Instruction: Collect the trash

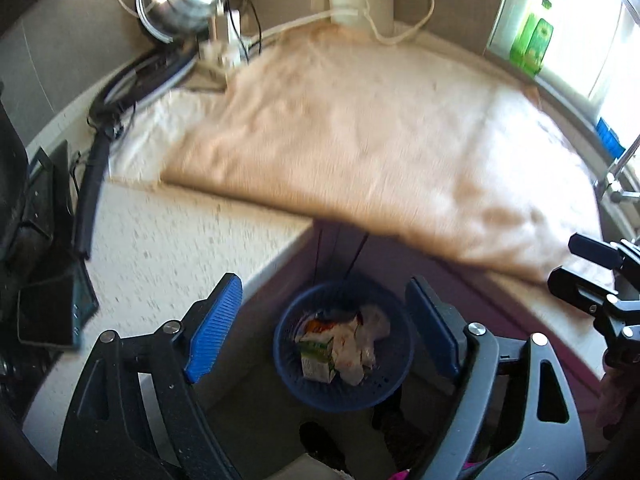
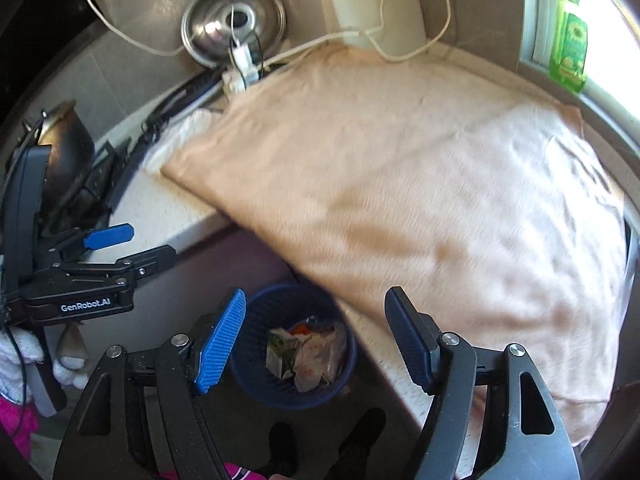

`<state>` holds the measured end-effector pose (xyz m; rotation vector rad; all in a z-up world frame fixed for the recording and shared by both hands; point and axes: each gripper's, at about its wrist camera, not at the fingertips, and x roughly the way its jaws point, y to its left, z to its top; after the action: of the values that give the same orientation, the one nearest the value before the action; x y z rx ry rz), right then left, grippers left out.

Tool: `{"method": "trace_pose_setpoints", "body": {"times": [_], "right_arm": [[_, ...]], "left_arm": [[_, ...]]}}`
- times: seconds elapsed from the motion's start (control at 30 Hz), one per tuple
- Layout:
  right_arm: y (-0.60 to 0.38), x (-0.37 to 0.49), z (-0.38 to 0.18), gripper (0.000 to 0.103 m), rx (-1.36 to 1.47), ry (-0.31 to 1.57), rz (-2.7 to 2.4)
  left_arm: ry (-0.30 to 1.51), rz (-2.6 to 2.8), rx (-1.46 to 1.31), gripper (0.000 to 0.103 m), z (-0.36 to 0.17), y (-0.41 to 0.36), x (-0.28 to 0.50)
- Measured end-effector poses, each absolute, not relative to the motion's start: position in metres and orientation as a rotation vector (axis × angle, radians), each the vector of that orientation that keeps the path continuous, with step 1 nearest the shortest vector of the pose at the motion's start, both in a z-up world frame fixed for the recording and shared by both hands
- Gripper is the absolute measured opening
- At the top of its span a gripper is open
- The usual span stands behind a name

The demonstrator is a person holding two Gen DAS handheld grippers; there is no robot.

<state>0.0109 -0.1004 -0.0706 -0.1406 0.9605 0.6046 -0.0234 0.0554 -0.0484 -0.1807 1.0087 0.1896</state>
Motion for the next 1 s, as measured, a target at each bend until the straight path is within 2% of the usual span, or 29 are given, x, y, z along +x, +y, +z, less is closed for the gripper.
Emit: {"method": "trace_pose_setpoints", "body": {"times": [0.13, 0.27, 0.37, 0.57, 1.0], "right_arm": [[-0.106, 0.014, -0.050, 0.072, -0.124, 0.911, 0.592], [-0.114, 0.020, -0.034, 0.079, -0.087, 0.874, 0.592], [-0.120, 0.023, -0.020, 0.079, -0.068, 0.837, 0.578], [-0.128, 0.030, 0.003, 0.079, -0.054, 0.766, 0.553], [-0.138, 0.042, 0.027, 0.080, -0.001, 0.705, 0.546]], "left_arm": [[0.949, 0.179, -0.172, 0.086, -0.024, 0.052, -0.019], [0.887, 0.167, -0.156, 0.087, 0.002, 0.045, -0.015], [0.842, 0.156, -0.144, 0.093, 0.020, 0.039, -0.012], [0.779, 0.137, -0.149, 0.099, 0.047, 0.033, -0.005], [0.752, 0.122, -0.191, 0.101, 0.064, 0.027, 0.013]]}}
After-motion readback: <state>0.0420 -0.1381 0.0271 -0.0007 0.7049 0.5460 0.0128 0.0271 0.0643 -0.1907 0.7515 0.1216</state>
